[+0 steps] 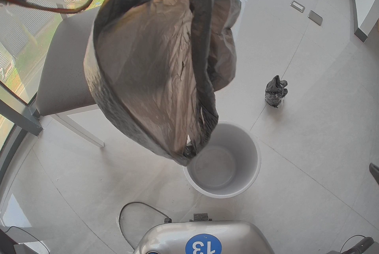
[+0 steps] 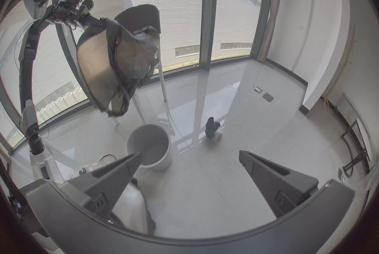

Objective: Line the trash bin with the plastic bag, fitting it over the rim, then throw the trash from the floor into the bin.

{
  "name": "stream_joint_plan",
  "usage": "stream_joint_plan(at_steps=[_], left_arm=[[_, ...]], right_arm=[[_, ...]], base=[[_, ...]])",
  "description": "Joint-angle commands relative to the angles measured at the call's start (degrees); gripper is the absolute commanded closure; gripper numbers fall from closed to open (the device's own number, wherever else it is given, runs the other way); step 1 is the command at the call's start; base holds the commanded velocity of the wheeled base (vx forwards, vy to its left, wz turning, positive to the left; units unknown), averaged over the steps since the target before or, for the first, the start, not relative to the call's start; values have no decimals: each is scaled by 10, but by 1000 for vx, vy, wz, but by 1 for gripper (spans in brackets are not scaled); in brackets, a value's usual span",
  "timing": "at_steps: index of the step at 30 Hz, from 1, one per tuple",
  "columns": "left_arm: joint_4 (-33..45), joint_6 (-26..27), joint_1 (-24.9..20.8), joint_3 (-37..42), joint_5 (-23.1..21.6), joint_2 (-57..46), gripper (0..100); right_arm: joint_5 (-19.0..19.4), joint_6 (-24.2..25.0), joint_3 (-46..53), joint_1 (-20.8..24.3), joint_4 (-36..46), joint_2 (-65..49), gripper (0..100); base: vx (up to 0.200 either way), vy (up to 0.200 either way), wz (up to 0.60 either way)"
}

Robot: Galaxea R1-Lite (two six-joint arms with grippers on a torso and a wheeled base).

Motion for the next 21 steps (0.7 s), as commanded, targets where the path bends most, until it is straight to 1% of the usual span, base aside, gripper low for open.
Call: stream_joint_plan(at_steps=[1, 2, 3, 6, 9, 13, 16, 17, 18, 21], left_arm=[[9, 0, -22, 0, 8, 37, 100], [9, 0, -22, 0, 8, 37, 100], [15, 0, -22, 0, 8, 43, 100], [9, -1, -12, 0, 9, 51, 100], [15, 0, 13, 0, 9, 75, 100], [25, 0, 14, 0, 9, 110, 100], [45, 1, 13, 0, 9, 122, 100], [51, 3, 13, 0, 9, 126, 100], [54, 4, 13, 0, 9, 128, 100], [69, 7, 17, 0, 11, 131, 100]], right_arm=[[-1, -8, -6, 29, -55, 81, 0], [-1, -8, -6, 29, -55, 81, 0], [-1, -8, -8, 57, -85, 105, 0], [-5, -8, -9, 104, -109, 135, 0], [-5, -9, -9, 129, -114, 154, 0], [-6, -7, -4, 171, -111, 173, 0], [-4, -2, -8, 190, -111, 187, 0], [-4, -2, -8, 190, -111, 187, 0], [-5, 0, -10, 213, -112, 197, 0], [-5, 0, -5, 232, -110, 204, 0]], base=[[0, 0, 0], [0, 0, 0], [0, 0, 0], [0, 0, 0], [0, 0, 0], [0, 0, 0], [0, 0, 0], [0, 0, 0], [0, 0, 0], [0, 0, 0]])
